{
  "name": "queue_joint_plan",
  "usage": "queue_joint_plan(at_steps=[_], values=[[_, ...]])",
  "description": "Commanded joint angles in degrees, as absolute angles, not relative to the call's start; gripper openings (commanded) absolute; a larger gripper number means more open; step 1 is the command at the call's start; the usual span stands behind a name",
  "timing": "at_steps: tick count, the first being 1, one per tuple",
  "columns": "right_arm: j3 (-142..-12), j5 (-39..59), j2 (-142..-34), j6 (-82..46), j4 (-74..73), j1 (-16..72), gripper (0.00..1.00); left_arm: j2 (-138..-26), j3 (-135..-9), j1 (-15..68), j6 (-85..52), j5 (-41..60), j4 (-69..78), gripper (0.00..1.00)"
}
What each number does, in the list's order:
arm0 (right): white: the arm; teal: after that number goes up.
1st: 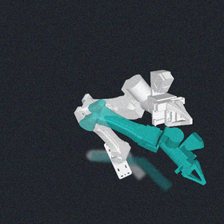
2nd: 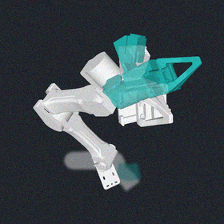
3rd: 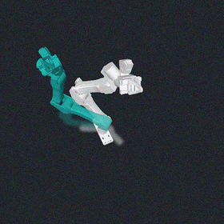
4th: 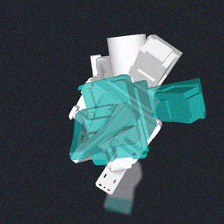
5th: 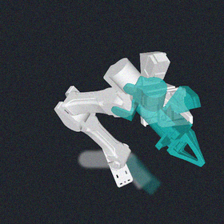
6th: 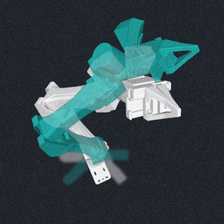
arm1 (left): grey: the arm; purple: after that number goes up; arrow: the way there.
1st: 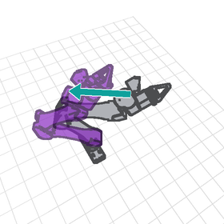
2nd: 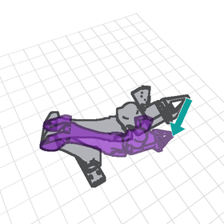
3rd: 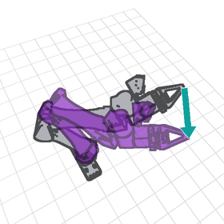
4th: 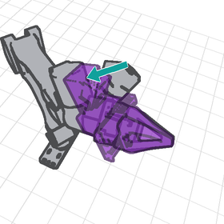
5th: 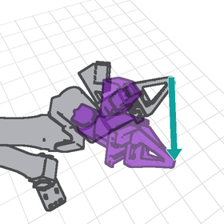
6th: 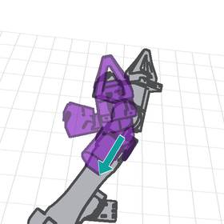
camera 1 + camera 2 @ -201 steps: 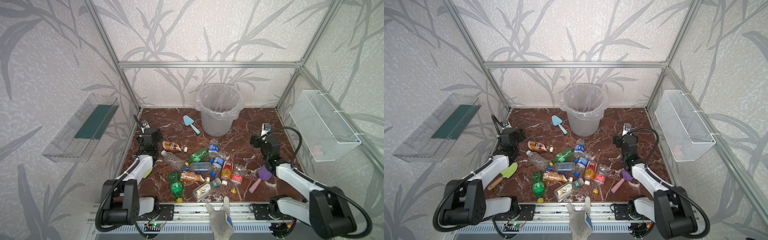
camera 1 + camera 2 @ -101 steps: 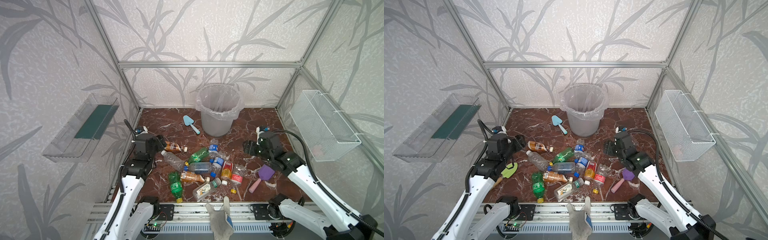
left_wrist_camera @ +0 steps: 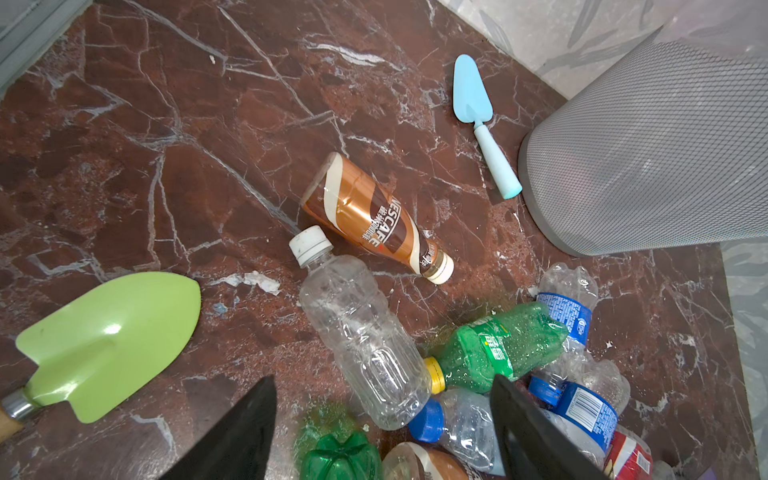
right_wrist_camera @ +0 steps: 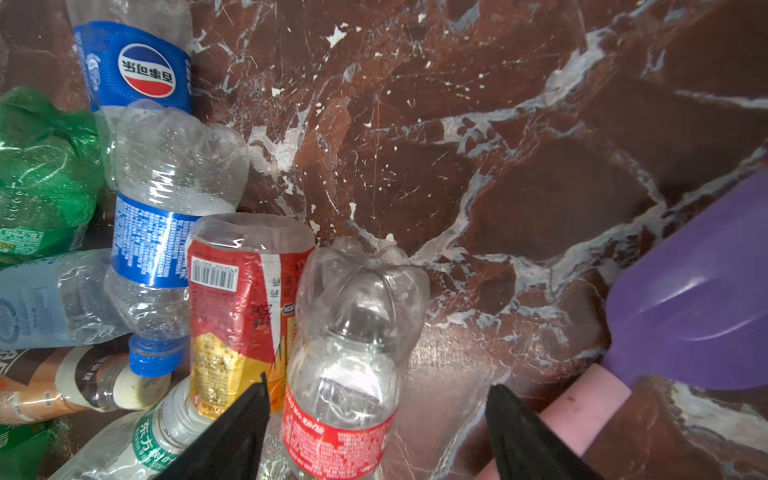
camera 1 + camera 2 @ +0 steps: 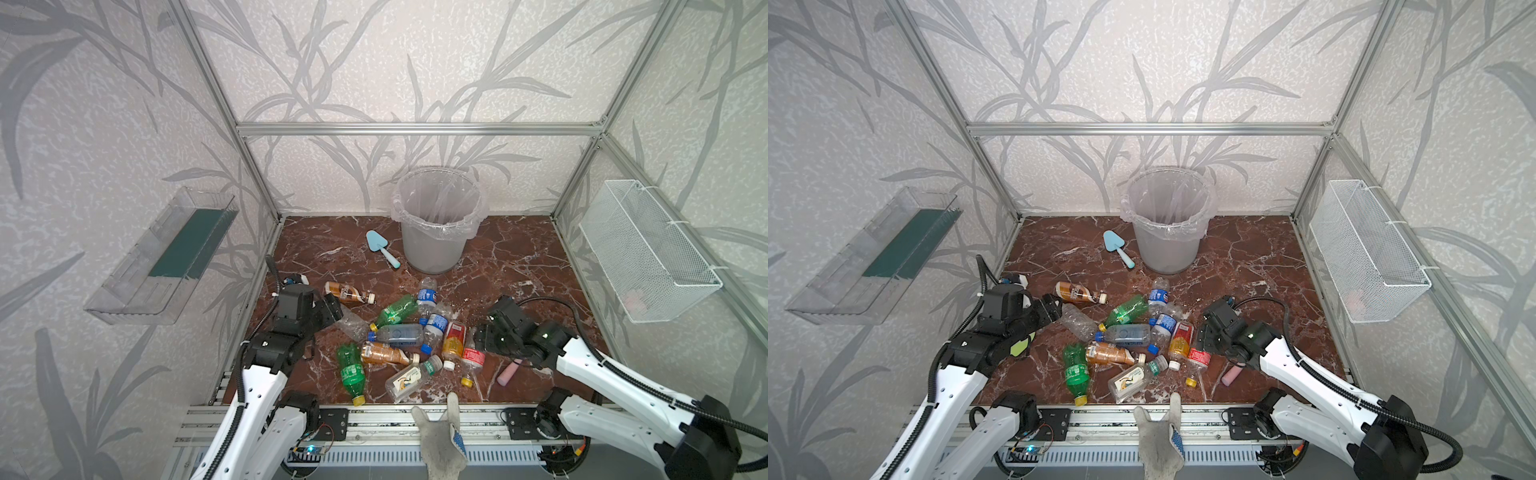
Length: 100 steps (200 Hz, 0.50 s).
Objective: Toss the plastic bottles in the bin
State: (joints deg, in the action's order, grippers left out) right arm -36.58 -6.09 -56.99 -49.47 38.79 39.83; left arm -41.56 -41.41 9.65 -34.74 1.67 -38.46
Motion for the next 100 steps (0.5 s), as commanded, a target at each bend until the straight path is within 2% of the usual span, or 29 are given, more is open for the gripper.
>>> queue_joint_plan(at_steps=[1, 100], values=[[-34.8, -4.3, -58.5, -51.1, 35.4, 40.2, 0.83, -41.3, -41.1, 10.0, -35.7, 2.1, -39.4, 0.8], [-30.5, -1.4, -64.5, -52.3, 27.9, 40.2, 0.8, -41.0, -39.9, 10.3, -36.1, 2.4, -39.5, 0.8]])
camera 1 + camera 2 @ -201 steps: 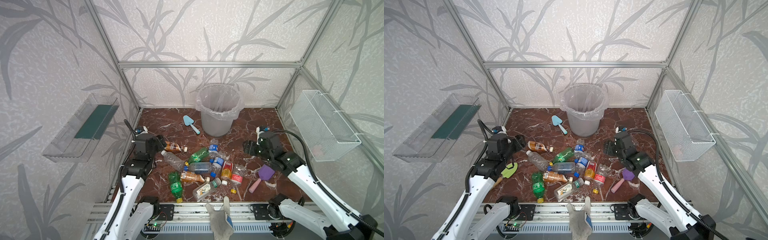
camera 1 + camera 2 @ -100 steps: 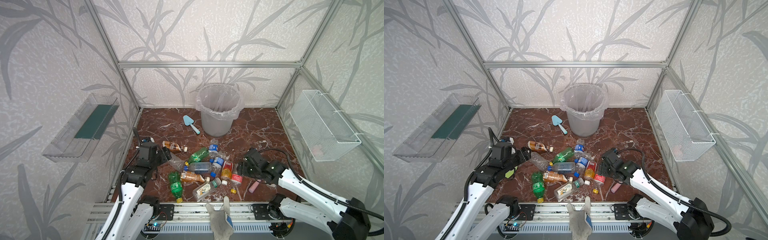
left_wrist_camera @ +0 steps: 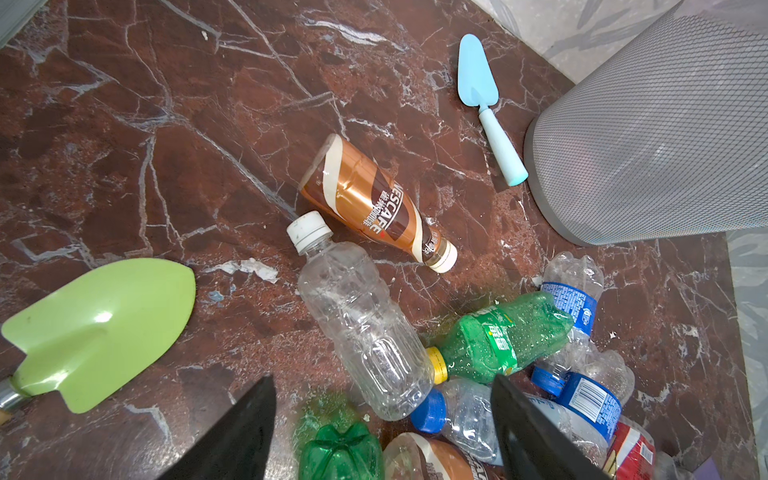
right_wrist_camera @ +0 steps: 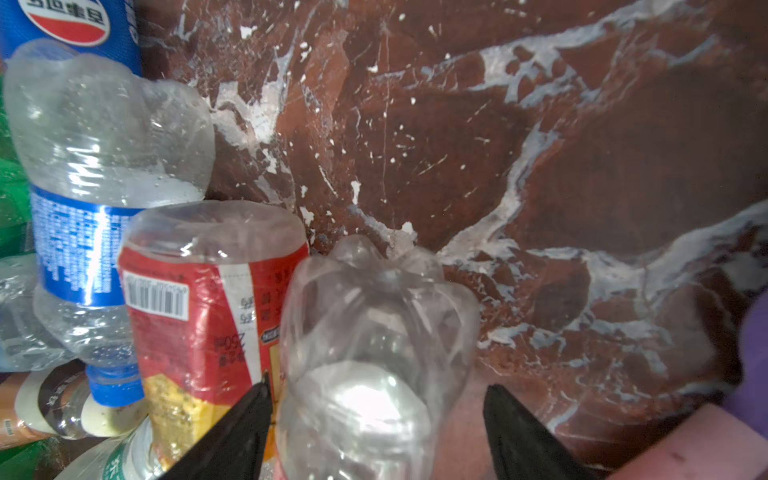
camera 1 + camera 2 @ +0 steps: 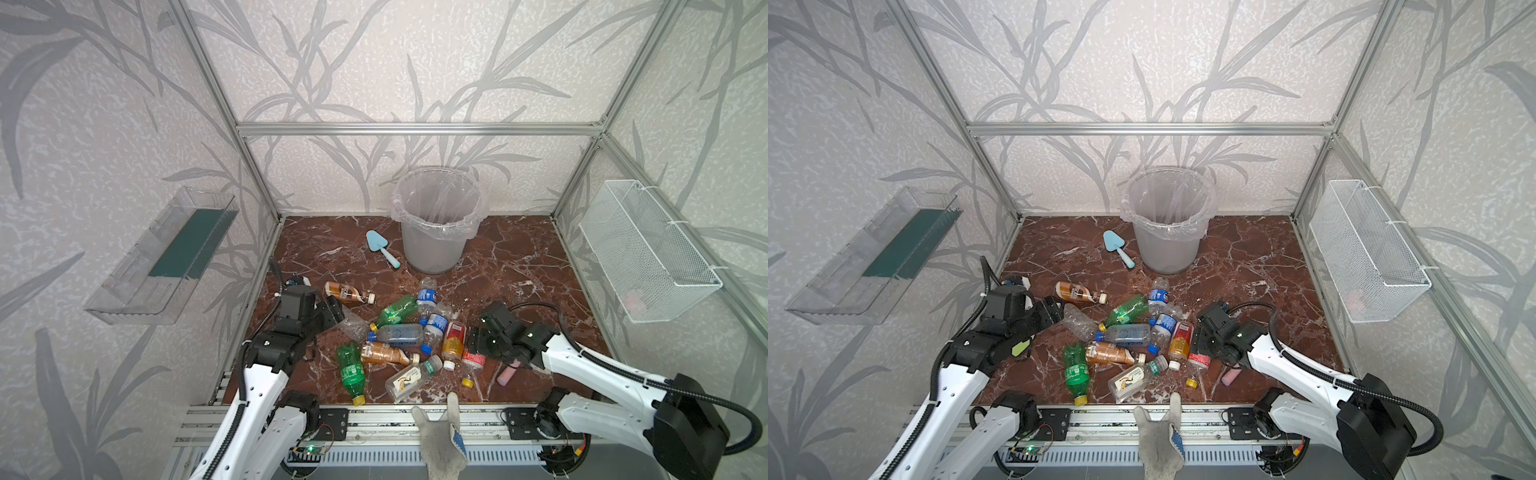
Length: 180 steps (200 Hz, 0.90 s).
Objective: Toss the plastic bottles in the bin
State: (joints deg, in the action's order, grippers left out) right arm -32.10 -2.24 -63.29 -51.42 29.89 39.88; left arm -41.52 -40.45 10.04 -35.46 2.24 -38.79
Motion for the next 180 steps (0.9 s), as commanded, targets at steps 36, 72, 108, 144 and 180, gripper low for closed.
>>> queue_joint_plan(at_steps=[36, 72, 108, 144, 180], values=[[-29.2, -1.0, -65.1, -52.4, 26.7, 40.1, 0.75, -40.8, -40.2, 10.4, -36.1, 2.3, -39.9, 0.8], [-28.4, -0.5, -64.7, -51.6, 26.5, 39.5, 0.61, -41.0, -40.4, 10.5, -36.3, 2.4, -40.1, 0.81], [-27.9, -0.8, -61.8, -50.8, 27.8, 39.1, 0.51, -40.8, -40.5, 10.6, -36.4, 2.3, -40.3, 0.81], [-27.9, -0.8, -57.2, -49.6, 29.4, 38.3, 0.49, -41.0, -40.9, 10.7, -36.5, 2.3, -40.3, 0.81], [-30.7, -1.0, -51.1, -47.8, 32.2, 36.8, 0.48, -41.2, -41.0, 10.7, -36.5, 2.5, -40.3, 0.81]])
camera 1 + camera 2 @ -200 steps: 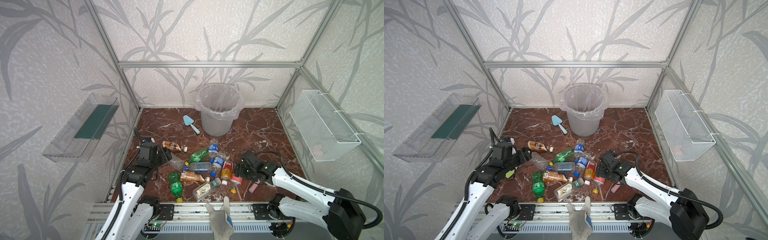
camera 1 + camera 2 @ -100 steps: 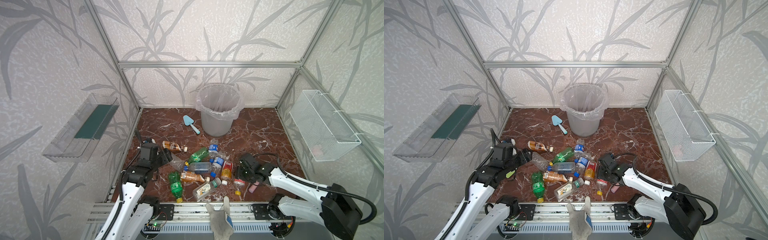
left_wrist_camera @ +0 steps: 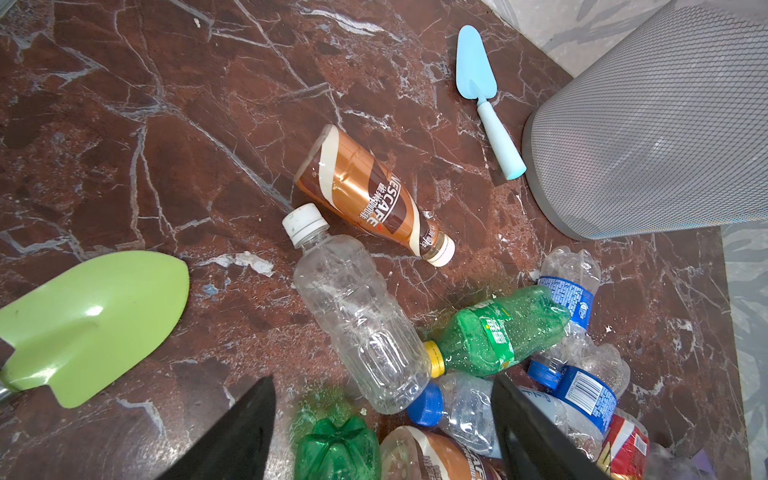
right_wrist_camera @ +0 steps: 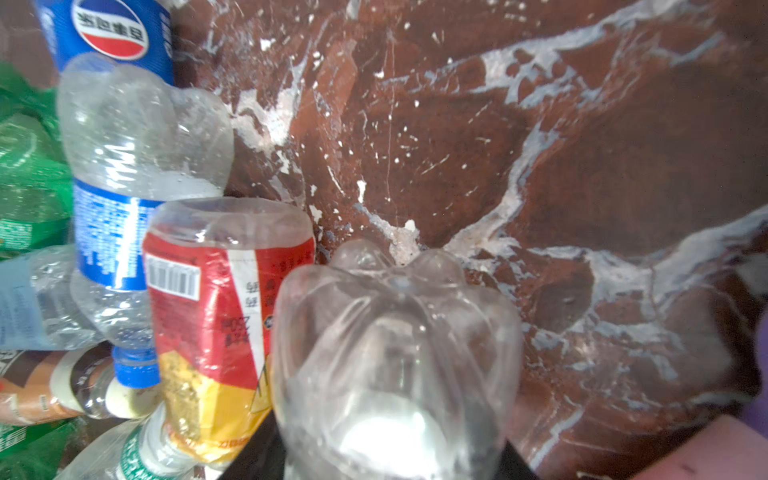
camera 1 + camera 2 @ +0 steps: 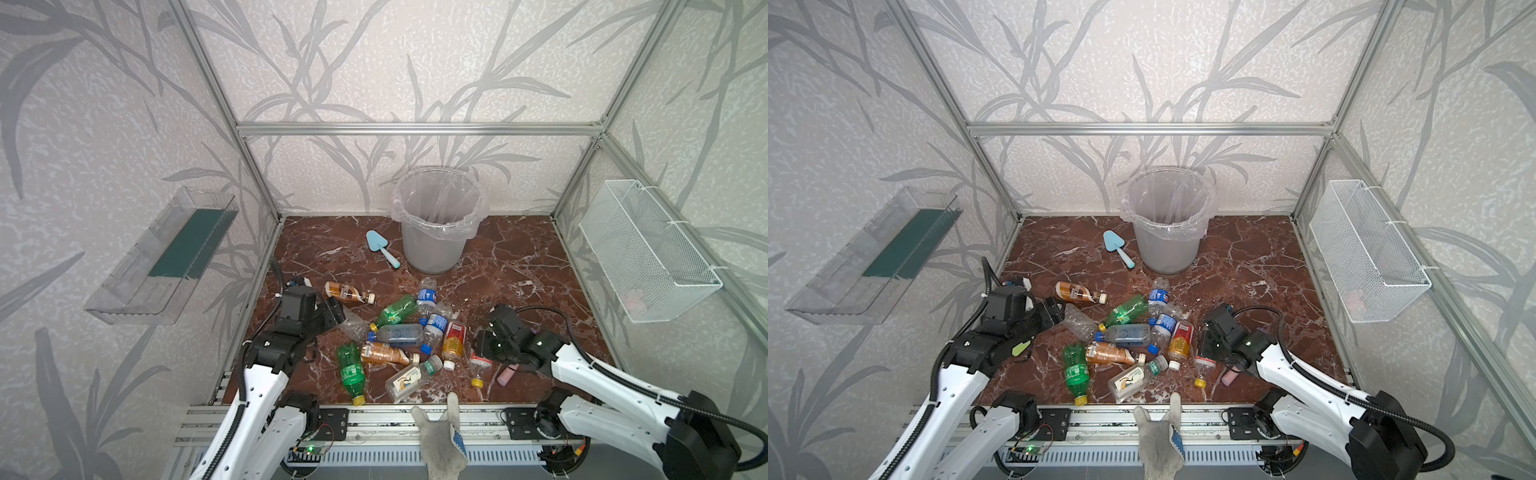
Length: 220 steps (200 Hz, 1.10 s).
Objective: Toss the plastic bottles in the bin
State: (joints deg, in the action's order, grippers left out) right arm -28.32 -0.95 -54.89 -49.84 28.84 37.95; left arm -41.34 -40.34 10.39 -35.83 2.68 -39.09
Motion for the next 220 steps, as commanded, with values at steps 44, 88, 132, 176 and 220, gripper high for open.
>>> queue_joint_plan(at_steps=[44, 88, 132, 176, 220], values=[[-52.5, 1.7, -53.7, -39.3, 30.9, 30.3, 0.47, -41.5, -42.1, 10.7, -36.8, 2.7, -39.8, 0.81], [-101.3, 2.7, -82.8, -33.6, 33.4, 25.8, 0.67, -40.9, -45.3, 10.8, -37.3, 2.2, -39.5, 0.81], [-120.7, 2.1, -94.1, -32.6, 49.4, 23.3, 0.99, -37.4, -46.6, 10.8, -36.4, -0.4, -42.5, 0.81], [-85.2, -0.2, -71.6, -34.3, 38.5, 24.2, 1.0, -34.2, -43.3, 10.8, -36.3, -2.1, -43.5, 0.81], [-57.5, 2.2, -55.4, -37.0, 38.2, 26.2, 0.96, -35.6, -40.4, 10.9, -38.0, 0.1, -41.8, 0.81]])
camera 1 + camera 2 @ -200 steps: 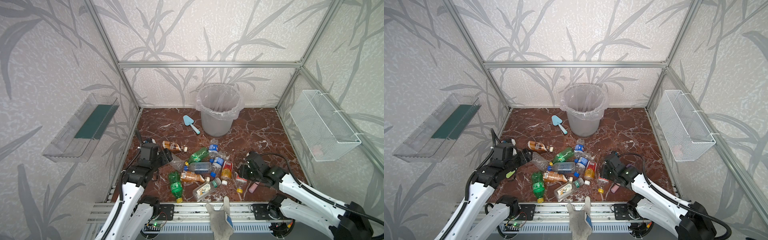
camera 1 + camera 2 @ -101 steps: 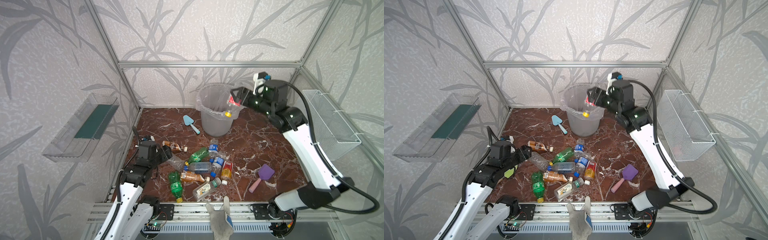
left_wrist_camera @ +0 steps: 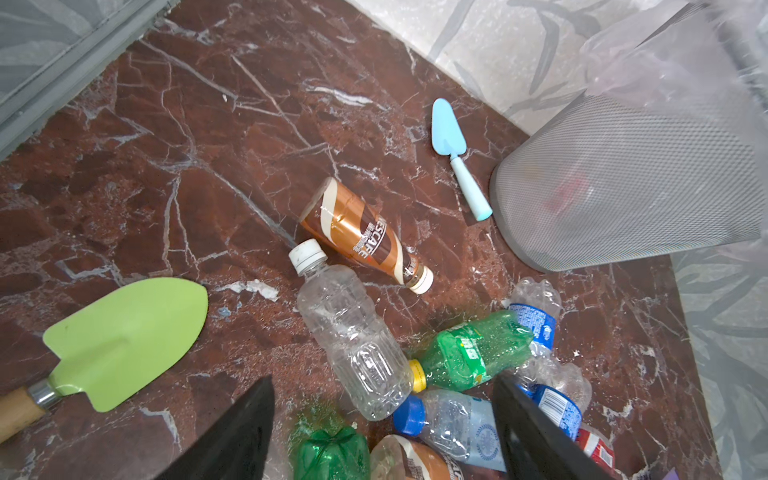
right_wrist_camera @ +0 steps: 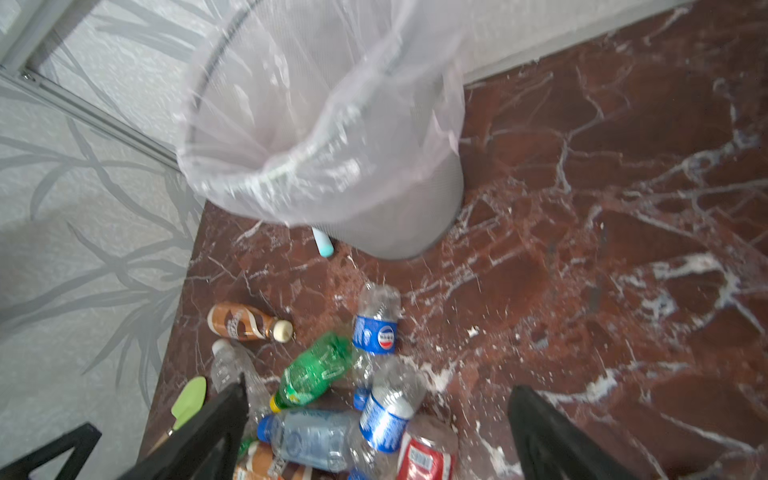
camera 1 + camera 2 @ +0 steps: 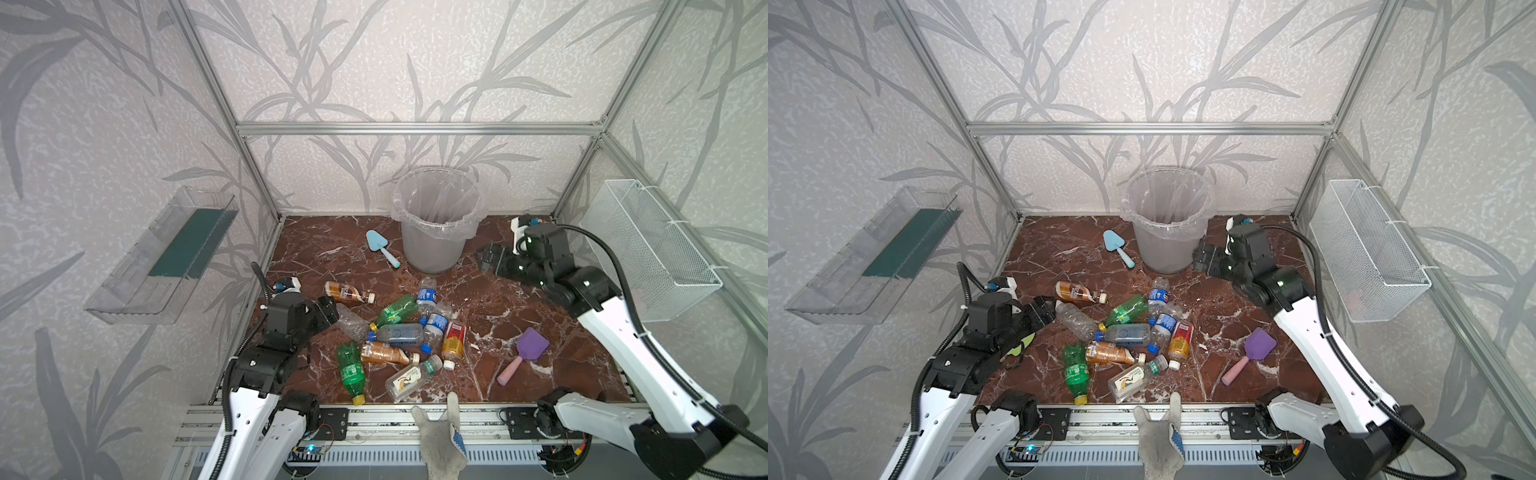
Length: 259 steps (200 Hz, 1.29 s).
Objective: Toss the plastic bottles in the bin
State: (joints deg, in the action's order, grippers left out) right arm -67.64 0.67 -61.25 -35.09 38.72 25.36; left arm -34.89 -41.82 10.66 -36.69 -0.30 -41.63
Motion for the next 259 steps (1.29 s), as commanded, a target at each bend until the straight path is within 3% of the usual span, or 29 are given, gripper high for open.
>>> queue_joint_plan(at_steps=[1, 72, 140, 233, 259], values=[[-56.9, 2.3, -55.1, -37.4, 38.2, 26.2, 0.96, -35.6, -40.4, 10.8, -38.1, 0.1, -41.7, 0.81], [-35.5, 7.0, -45.5, -44.3, 32.2, 29.0, 0.94, -41.2, -38.7, 10.9, -39.9, 2.3, -39.4, 0.81], [-33.3, 5.2, -50.6, -47.0, 26.5, 34.7, 0.94, -42.9, -37.0, 11.0, -41.3, 1.0, -40.2, 0.8], [-31.9, 2.9, -49.6, -47.5, 25.7, 35.3, 0.94, -47.5, -35.3, 11.6, -50.3, 3.1, -37.6, 0.81], [-32.2, 2.9, -49.6, -47.1, 25.7, 35.3, 0.94, -49.3, -34.9, 11.8, -53.0, 2.6, -36.7, 0.9]])
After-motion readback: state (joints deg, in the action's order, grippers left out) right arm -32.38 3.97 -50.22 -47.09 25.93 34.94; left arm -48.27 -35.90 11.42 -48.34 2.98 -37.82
